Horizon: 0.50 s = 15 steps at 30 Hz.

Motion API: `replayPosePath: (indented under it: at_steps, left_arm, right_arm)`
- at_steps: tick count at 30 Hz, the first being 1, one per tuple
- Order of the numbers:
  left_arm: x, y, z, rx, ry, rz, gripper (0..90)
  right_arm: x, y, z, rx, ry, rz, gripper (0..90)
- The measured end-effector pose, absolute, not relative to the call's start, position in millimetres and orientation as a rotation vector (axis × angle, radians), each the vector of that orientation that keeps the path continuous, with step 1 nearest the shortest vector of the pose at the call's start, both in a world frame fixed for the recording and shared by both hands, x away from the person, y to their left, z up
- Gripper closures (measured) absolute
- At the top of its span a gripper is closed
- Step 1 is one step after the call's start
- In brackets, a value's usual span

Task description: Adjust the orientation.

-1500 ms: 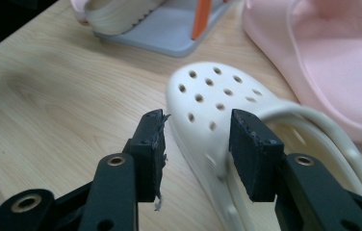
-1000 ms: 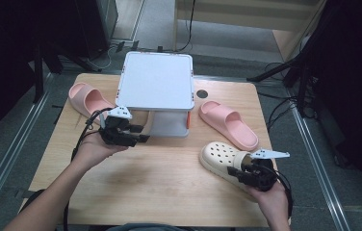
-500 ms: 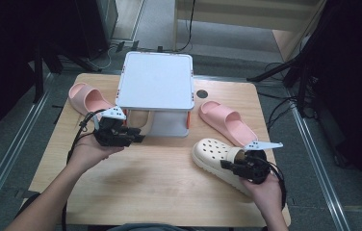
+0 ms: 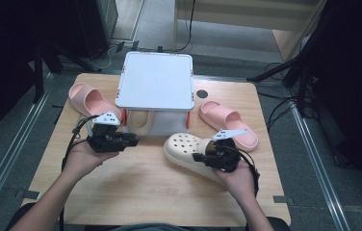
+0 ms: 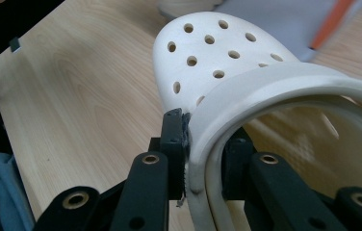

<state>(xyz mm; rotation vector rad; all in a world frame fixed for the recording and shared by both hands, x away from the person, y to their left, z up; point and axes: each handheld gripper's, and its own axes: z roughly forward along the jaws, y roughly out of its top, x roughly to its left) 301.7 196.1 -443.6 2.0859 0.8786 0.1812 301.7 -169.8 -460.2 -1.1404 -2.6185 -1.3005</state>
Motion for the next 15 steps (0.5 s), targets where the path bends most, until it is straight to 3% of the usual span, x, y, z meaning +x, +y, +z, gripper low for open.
replayPosePath:
  at_steps: [15]
  left_arm:
    - [284.8, 186.7, -456.0, 2.089, 0.922, 0.169, 76.4]
  right_arm:
    - [313.9, -95.8, -471.2, -0.962, -2.661, -1.224, 76.6]
